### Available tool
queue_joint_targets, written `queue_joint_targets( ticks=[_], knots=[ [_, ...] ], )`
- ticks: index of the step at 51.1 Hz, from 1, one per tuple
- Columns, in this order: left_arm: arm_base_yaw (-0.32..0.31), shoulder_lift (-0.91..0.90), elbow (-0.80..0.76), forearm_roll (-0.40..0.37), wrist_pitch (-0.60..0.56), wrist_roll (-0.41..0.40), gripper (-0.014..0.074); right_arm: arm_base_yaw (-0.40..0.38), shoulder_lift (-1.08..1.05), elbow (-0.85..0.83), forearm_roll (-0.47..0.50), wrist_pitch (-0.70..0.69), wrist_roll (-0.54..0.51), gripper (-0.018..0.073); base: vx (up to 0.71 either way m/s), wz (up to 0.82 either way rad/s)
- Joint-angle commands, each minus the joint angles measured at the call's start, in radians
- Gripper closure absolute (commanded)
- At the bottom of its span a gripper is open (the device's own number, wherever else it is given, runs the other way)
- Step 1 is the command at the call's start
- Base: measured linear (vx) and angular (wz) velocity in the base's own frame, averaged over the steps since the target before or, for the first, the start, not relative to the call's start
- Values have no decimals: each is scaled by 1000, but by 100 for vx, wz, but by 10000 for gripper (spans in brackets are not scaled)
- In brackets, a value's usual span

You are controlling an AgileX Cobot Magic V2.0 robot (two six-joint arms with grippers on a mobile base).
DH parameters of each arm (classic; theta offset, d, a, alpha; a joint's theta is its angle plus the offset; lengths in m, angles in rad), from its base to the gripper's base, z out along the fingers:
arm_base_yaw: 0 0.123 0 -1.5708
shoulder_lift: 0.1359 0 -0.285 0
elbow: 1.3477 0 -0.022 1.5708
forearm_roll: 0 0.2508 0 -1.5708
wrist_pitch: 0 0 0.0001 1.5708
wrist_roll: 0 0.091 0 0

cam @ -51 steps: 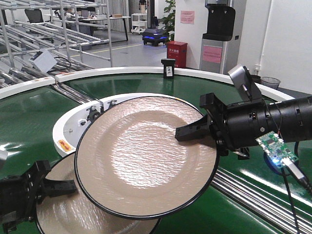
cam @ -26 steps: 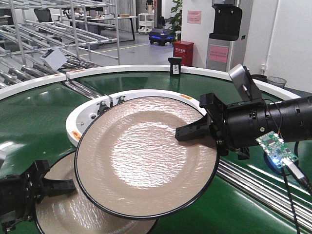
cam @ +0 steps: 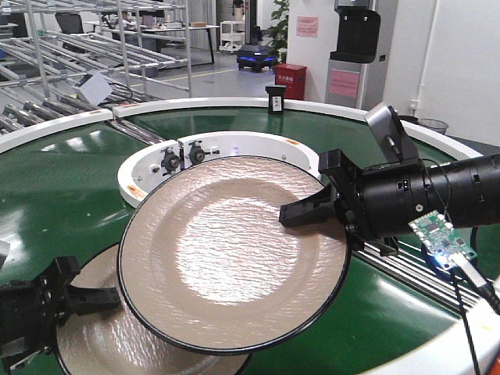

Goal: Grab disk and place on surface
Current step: 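Hold the plate with both grippers while the base drives to the counter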

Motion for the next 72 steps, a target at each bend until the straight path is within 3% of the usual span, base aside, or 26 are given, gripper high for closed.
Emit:
queue_joint_targets(
  ticks=[1, 26, 72],
  knots=[
    [-5, -38, -32, -99, 51, -16, 596, -4, -54, -41, 115, -31, 3, 567, -32, -13],
    [-5, -38, -32, -99, 52, -16, 596, -4, -54, -41, 115, -31, 3, 567, -30, -29],
    [-5, -38, -32, -99, 52, -16, 595, -4, -54, -41, 115, -27, -4, 567, -11, -65]
  ],
)
